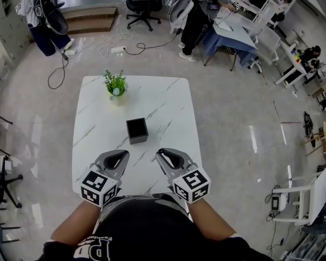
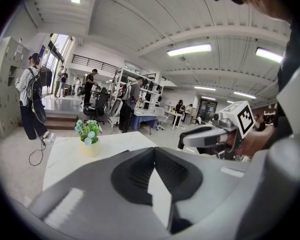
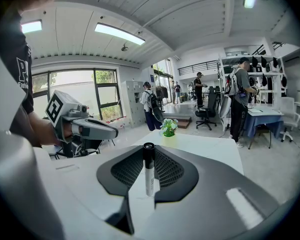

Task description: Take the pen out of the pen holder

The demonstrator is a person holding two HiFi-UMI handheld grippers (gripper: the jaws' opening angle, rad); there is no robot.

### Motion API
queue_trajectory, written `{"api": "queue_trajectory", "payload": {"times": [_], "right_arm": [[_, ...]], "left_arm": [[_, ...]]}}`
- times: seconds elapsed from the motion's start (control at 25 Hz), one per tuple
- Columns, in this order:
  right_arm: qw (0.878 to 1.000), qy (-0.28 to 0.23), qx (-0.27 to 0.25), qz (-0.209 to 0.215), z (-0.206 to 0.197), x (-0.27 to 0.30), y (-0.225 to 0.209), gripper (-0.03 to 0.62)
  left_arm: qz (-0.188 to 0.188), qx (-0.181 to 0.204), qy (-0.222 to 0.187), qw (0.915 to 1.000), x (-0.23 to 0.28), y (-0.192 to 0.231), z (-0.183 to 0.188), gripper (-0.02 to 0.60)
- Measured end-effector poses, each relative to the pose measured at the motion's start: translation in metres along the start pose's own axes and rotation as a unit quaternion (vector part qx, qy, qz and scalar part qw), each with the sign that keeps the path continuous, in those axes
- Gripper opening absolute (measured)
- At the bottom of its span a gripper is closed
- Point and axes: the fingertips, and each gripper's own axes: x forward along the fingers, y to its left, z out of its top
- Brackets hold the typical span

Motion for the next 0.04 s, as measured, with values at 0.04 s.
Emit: {"api": "queue_trajectory", "payload": {"times": [0.04], "right_arm": [[1.000,0.001,0.000,0.000,-0.0009,0.0003,-0.0001,0.065]], "left_arm": [[0.001,0.000,0.000,1.0000,0.0001,0.0008,-0.0005,0.057]]}}
